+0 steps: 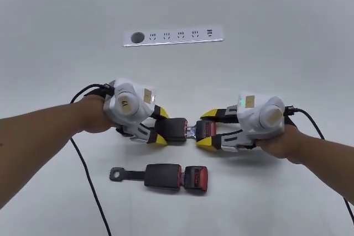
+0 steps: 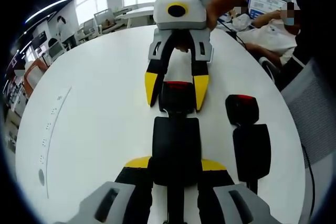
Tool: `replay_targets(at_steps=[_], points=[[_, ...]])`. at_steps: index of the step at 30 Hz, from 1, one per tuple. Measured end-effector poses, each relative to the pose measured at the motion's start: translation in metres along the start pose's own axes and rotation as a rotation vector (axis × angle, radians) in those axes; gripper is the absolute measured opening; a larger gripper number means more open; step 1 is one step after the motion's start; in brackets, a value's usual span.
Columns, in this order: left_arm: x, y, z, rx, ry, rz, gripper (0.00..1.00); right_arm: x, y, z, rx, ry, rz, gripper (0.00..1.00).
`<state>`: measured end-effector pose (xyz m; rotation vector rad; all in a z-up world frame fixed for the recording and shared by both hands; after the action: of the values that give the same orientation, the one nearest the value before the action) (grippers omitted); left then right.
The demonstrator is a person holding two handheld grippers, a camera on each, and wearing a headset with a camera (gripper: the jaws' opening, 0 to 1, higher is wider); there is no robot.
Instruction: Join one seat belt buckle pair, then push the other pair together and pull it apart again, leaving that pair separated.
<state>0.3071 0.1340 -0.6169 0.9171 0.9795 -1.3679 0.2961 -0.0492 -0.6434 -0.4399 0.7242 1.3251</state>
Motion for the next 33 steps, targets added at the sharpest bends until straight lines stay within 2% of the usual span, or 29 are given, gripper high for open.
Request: replay_targets(at_steps=[5,21,33], points=[[0.001,0.001,0.000,-0.005,0.004,0.000,0.33,0.009,0.006,0.009,0.000,0.004,-0.009,0.35],[0.001,0.001,0.000,-0.008,0.007,-0.003,0.33,0.010,0.004,0.011,0.006,0.032,-0.018,0.35],[0.001,-0.001,0.001,-0.009,0.017,0.002,0.33,0.010,0.004,0.013,0.002,0.050,-0.007,0.36]])
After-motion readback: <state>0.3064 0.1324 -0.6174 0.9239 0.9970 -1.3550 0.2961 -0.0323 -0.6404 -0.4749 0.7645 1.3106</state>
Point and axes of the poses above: the centre of the closed fingertips' face, and the gripper's own axes: x roughly forward along the fingers, y roughly to its left, z roughly out of its top, the point moved 9 cm from there along -x, roughly backward along the fingers, and after that the axes turned 14 degrees about y, right-handed, at the moved point
